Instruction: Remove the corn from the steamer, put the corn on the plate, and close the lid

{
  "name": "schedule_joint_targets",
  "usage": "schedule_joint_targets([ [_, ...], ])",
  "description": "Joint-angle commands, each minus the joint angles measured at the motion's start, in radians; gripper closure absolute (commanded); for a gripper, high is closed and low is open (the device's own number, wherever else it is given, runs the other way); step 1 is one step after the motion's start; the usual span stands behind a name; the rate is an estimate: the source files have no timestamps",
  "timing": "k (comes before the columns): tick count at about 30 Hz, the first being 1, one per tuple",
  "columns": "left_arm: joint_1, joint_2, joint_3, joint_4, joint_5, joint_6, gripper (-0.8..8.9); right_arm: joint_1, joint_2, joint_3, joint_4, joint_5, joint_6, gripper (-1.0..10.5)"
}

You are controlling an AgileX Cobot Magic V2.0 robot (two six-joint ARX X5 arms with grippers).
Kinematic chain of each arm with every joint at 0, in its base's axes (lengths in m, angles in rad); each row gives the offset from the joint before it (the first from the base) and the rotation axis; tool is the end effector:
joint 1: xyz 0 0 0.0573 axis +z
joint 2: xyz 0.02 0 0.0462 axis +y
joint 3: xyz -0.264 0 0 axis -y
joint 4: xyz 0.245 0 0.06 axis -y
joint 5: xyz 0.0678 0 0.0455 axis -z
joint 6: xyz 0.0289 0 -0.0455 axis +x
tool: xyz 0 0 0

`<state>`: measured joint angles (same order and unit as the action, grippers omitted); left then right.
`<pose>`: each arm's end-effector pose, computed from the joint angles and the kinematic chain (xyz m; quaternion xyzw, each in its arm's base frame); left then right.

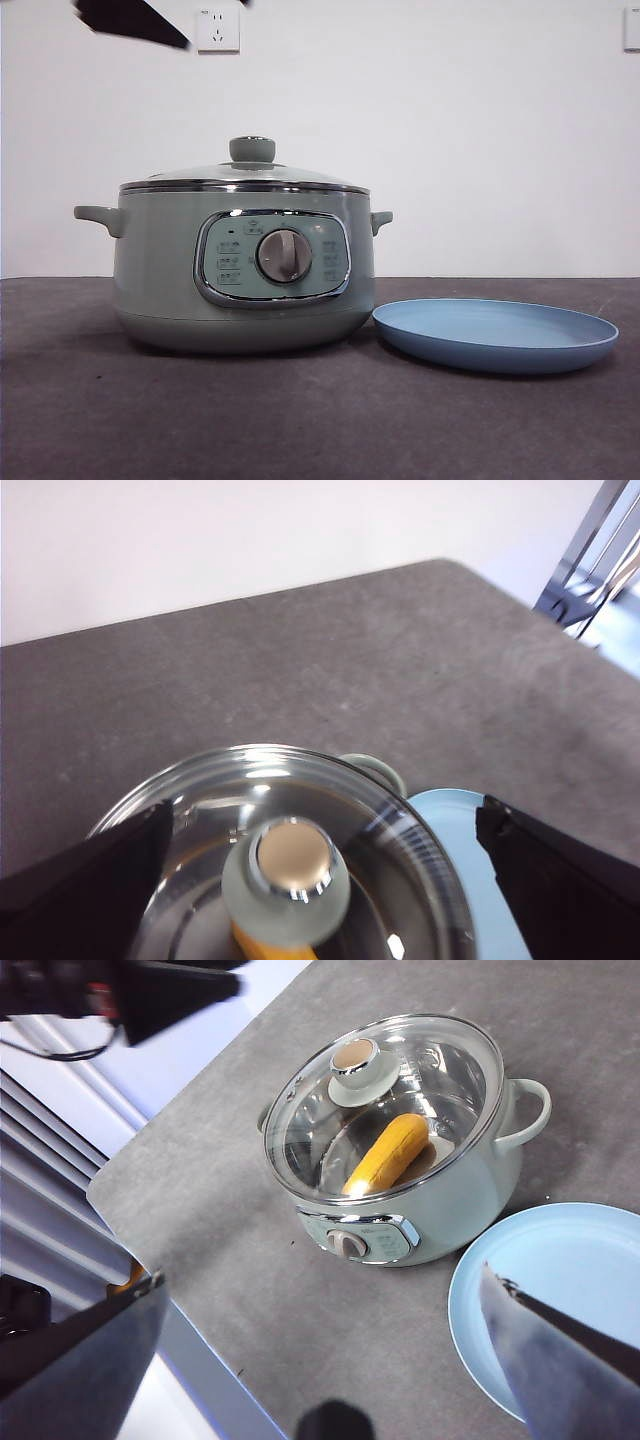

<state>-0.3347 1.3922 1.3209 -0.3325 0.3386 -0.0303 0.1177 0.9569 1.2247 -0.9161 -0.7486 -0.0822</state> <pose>0.2889 -0.1106 0.3683 -0.0144 0.2054 -0.3205 0.9246 0.1558 0.0382 0.3883 0.0634 0.2862 0.4100 0.8637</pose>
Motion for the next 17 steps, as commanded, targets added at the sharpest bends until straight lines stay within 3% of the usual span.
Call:
schedule_joint_targets([
  [1,-0.026,0.078,0.017,0.029,-0.043,0.043,2.75,0.002,-0.002,0.003,0.006,-0.001,0.003,3.8],
  [7,-0.058,0.193,0.021,0.050,-0.125,0.063,2.75,0.002,-0.002,0.003,0.005,0.000,0.003,3.8],
  [17,-0.093,0.303,0.021,0.074,-0.179,0.060,2.78,0.002,-0.002,0.003,0.002,0.029,0.003,3.8],
])
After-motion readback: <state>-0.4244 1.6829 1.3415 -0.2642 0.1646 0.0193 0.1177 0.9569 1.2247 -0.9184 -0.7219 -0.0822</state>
